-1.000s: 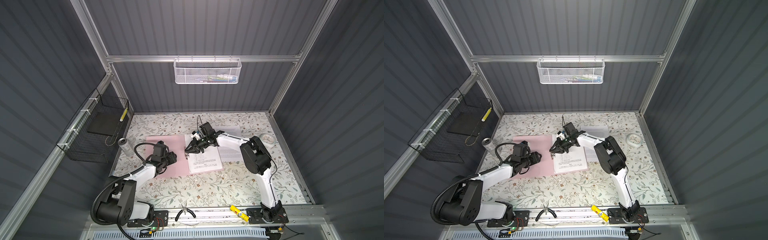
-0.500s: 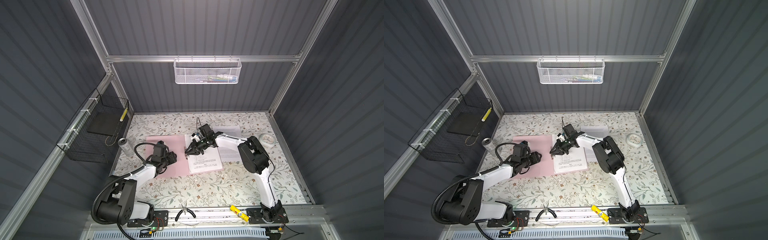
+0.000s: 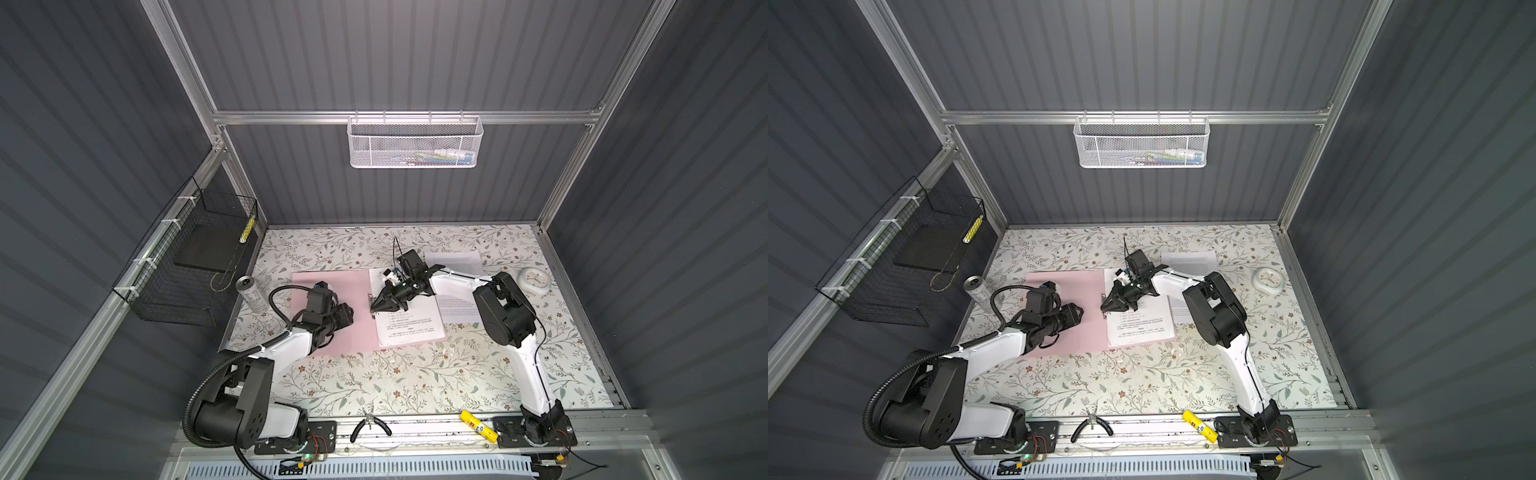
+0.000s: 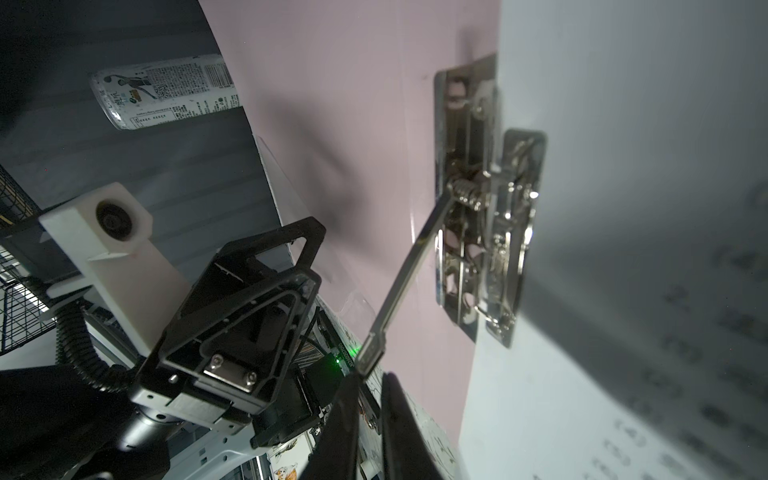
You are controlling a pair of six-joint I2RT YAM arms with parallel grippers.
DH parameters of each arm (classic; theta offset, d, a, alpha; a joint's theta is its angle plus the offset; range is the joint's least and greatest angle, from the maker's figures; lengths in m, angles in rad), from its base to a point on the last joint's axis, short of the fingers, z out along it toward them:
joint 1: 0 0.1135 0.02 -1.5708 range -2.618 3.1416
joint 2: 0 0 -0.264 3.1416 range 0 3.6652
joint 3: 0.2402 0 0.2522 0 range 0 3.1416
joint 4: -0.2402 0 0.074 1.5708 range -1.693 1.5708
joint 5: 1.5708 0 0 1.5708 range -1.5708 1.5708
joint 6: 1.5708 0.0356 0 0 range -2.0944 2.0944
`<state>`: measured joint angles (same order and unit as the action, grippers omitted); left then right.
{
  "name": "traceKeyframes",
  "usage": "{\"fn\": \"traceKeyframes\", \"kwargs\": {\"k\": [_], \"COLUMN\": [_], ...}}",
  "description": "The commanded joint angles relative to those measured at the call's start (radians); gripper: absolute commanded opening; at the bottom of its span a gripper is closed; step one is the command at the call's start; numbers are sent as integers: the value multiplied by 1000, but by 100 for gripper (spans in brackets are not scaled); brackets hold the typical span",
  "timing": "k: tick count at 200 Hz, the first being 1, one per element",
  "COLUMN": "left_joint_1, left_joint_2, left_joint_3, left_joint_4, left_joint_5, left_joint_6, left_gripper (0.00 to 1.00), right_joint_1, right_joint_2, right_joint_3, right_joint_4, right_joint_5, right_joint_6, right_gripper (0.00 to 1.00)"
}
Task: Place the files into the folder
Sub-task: 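Push the clip lever down over the sheets with the right gripper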
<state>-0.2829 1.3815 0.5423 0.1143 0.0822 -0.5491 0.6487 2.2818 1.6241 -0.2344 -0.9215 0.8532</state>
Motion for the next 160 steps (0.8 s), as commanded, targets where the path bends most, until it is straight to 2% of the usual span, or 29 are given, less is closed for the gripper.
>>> {"fn": "traceKeyframes", "kwargs": {"k": [1,28,62,96,125,160], "left_joint_1": [-7,-7,-6,-7,-1,-1], "left_joint_2": [14,17,15,35,80,209], "left_joint_3": [-15,-18,-23,-30,7,102], "left_joint_4": [13,18,18,29,-9,-88], "left_joint_5": [18,16,15,4,-17,-5], "left_joint_6": [11,11,13,19,23,28], "left_gripper": [53,52,51,49,46,41], "right_joint_1": [5,5,4,3,0,-4], "right_joint_2": [37,52,55,68,86,104], "right_joint_3": [29,45,47,52,72,71], "right_joint_4": [-11,-24,-24,-49,-144,-193], "right_joint_5": [-22,-22,-29,-23,32,44], "right_joint_6": [6,-1,-1,-17,-88,-115], "right_gripper": [16,16,7,5,3,0]}}
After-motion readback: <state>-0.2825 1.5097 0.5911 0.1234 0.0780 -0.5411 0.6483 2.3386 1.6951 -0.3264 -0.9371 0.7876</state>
